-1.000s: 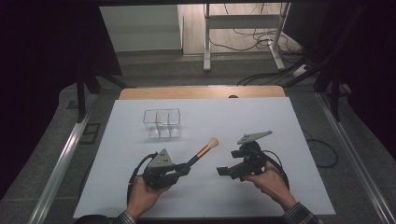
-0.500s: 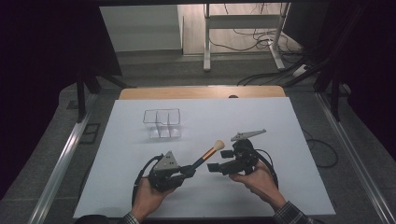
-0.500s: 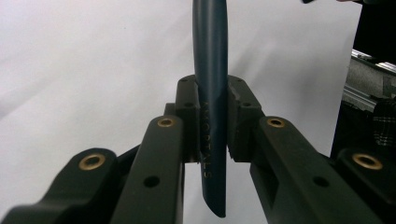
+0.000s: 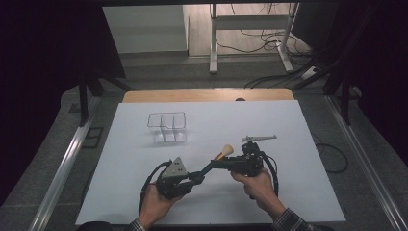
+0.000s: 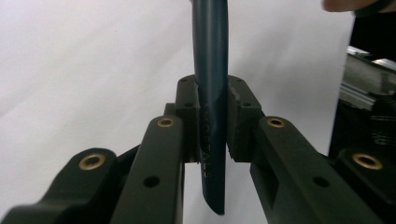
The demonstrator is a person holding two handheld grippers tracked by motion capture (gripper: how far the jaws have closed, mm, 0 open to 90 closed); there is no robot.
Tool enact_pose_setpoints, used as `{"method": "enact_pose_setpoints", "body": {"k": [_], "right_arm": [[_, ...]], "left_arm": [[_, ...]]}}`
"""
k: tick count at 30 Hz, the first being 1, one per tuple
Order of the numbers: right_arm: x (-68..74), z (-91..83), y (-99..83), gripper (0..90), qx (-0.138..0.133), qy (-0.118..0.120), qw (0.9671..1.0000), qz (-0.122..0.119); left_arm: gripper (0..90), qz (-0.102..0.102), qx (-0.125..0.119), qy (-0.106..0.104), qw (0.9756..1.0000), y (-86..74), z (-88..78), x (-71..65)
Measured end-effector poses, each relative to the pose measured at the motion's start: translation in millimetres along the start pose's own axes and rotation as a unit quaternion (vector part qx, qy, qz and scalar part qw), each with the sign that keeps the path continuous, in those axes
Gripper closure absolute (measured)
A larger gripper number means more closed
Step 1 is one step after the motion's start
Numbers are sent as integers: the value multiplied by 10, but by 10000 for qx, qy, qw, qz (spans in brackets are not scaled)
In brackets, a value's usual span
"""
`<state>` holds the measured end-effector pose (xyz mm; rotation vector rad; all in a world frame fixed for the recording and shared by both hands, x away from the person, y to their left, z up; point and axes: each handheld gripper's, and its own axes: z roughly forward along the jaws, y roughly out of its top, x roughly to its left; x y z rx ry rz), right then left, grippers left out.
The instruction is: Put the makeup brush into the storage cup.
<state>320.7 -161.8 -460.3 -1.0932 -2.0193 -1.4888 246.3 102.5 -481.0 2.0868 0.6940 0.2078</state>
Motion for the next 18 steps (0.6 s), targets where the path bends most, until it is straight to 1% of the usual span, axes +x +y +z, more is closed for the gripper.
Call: {"method": "enact_pose_setpoints", "body": {"k": [1, 2, 3, 6, 7, 8, 9, 10, 11, 12, 14, 15, 17, 18], "right_arm": [[0, 0, 0, 707, 0, 0, 10000, 0], [-14, 0, -7, 714, -48, 97, 9999, 115], [-15, 3, -11, 717, -51, 131, 9998, 148], [2, 5, -4, 720, -31, 104, 9999, 133], [13, 3, -4, 721, -54, 79, 9999, 109], [20, 2, -1, 721, -48, 78, 9999, 93], [41, -5, 5, 722, -44, -11, 10000, 12], [41, -5, 5, 722, -44, -11, 10000, 12], [47, -5, 9, 723, -23, -65, 10000, -41], [51, -6, 11, 723, 11, -110, 9999, -85], [50, -8, 11, 723, 24, -156, 9998, -105], [50, -7, 13, 723, 35, -182, 9997, -129], [57, -7, 15, 723, 66, -261, 9994, -201], [65, -6, 18, 723, 92, -316, 9991, -271]], "left_arm": [[779, -4, -40, -24, 10000, -3, -3, 7], [778, 40, -16, 2, 10000, -1, 1, 5], [778, 60, 5, 19, 10000, 1, 5, 1], [778, 47, -13, 35, 10000, 2, 9, -2], [777, 57, -15, 9, 10000, 5, 7, 4], [773, 26, 3, -21, 10000, 13, 6, 12], [692, 65, -11, -4, 10000, 16, 2, 15], [692, 69, -7, -21, 10000, 21, 0, 18], [594, 83, 15, -14, 10000, 27, -1, 21], [525, 92, 25, 8, 10000, 29, -5, 24], [498, 26, 10, -42, 10000, 29, -6, 38], [472, 4, 17, -44, 10000, 30, -4, 45], [389, -12, 44, 17, 10000, 36, -2, 51], [373, -25, 48, 2, 10000, 39, -3, 56]]}}
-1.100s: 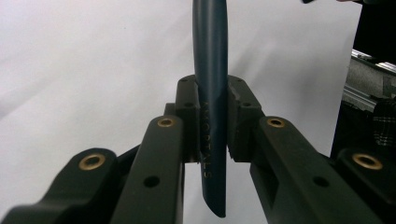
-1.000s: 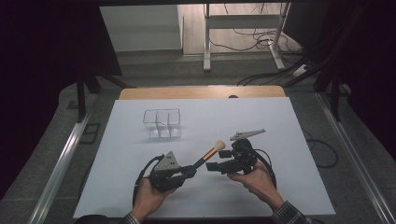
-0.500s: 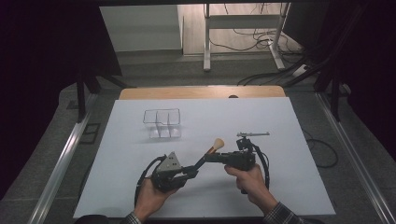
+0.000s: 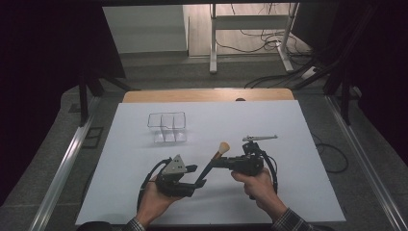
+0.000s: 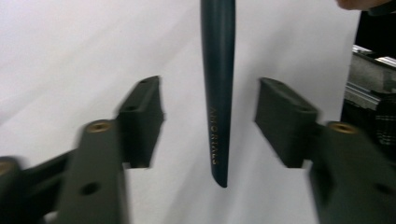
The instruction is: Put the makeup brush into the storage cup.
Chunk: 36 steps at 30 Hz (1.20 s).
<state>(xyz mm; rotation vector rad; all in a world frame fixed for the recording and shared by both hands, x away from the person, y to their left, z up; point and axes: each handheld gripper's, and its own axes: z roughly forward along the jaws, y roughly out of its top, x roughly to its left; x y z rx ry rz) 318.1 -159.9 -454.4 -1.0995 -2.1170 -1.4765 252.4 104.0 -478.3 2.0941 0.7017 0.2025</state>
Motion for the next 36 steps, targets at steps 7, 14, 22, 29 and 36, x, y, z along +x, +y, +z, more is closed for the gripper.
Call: {"method": "enact_pose_setpoints", "body": {"k": [7, 14, 22, 29, 36], "right_arm": [[90, 48, -2, 723, 205, -269, 9984, -449], [146, 107, -22, 723, 346, -312, 9969, -635], [184, 147, -30, 722, 472, -399, 9950, -785], [168, 158, -28, 707, 539, -403, 9952, -710], [193, 154, -25, 581, 563, -542, 9928, -905]], "left_arm": [[370, -184, -34, -193, 9996, 41, 16, 41], [470, -110, 74, -268, 9996, 100, 70, 41], [734, 17, 273, -323, 9991, 153, 135, 9], [746, 18, 345, -266, 9990, 158, 143, 3], [746, -58, 392, -185, 9990, 149, 120, 43]]}}
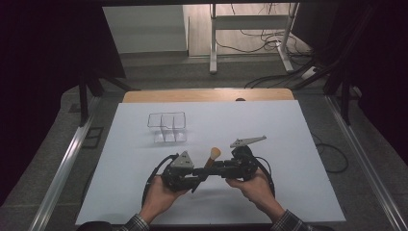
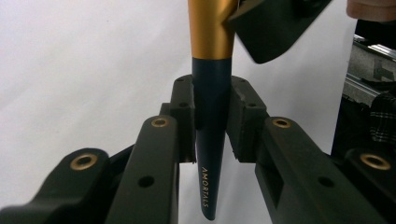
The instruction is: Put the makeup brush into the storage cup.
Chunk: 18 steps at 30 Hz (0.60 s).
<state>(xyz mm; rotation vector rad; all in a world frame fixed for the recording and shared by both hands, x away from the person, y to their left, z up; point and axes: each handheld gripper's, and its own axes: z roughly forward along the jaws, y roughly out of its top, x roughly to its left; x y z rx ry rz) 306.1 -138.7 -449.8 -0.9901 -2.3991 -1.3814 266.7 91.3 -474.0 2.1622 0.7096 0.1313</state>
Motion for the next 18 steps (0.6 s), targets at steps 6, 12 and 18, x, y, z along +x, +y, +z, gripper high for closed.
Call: {"method": "enact_pose_setpoints", "body": {"k": [6, 12, 18], "right_arm": [[3, -19, 5, 489, 67, -235, 9994, -235], [7, -38, 3, 416, 149, -446, 9979, -442], [10, -44, -10, 369, 233, -619, 9958, -626]], "left_arm": [[746, -69, 0, 40, 10000, -9, -29, 33], [745, -108, 0, 67, 9999, -19, -60, 59], [746, -92, 16, 81, 9999, -21, -78, 70]]}}
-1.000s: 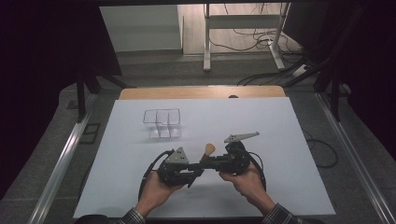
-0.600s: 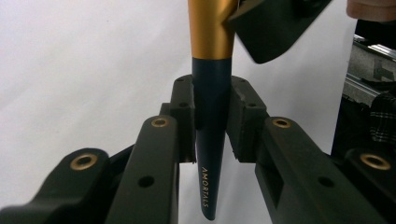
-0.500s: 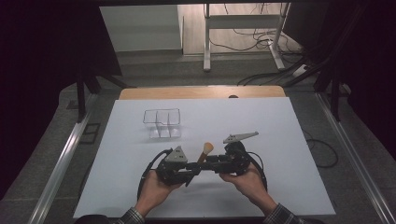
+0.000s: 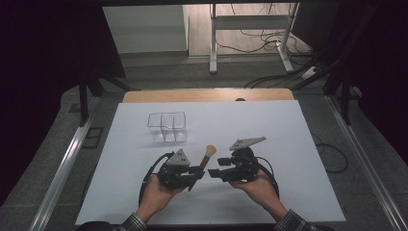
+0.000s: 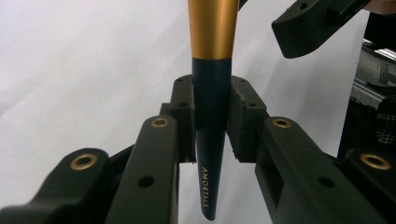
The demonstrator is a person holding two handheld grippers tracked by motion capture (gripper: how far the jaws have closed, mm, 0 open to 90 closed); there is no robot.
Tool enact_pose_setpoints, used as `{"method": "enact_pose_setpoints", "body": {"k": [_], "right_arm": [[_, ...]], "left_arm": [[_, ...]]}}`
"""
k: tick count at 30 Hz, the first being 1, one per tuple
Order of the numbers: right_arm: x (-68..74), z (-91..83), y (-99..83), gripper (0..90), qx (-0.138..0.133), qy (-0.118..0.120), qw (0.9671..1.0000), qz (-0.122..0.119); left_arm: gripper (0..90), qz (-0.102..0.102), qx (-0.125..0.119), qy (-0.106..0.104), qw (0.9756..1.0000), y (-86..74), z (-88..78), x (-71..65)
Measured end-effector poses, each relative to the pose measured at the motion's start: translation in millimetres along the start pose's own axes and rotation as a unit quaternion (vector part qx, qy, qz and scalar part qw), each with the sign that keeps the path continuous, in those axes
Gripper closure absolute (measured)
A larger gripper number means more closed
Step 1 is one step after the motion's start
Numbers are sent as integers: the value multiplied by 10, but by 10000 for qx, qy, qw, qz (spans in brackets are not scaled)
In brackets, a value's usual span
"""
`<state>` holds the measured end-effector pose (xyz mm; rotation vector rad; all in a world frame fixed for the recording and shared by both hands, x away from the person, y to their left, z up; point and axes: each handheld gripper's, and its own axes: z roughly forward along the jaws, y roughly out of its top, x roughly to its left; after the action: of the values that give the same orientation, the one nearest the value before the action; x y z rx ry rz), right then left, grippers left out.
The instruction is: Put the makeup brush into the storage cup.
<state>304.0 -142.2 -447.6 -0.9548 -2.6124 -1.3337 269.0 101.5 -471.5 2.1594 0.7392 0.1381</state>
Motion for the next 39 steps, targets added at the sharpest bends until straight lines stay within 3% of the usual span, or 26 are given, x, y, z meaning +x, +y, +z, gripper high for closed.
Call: {"method": "enact_pose_setpoints", "body": {"k": [13, 26, 39], "right_arm": [[-50, -40, -62, 278, 100, -347, 9989, -290], [-87, -78, -140, 165, 225, -720, 9948, -678], [-148, -135, -219, 84, 328, -935, 9919, -799]], "left_arm": [[745, -129, -115, 44, 9998, -16, -71, 51], [745, -216, -197, 84, 9995, -33, -123, 104], [745, -293, -255, 147, 9991, -44, -172, 158]]}}
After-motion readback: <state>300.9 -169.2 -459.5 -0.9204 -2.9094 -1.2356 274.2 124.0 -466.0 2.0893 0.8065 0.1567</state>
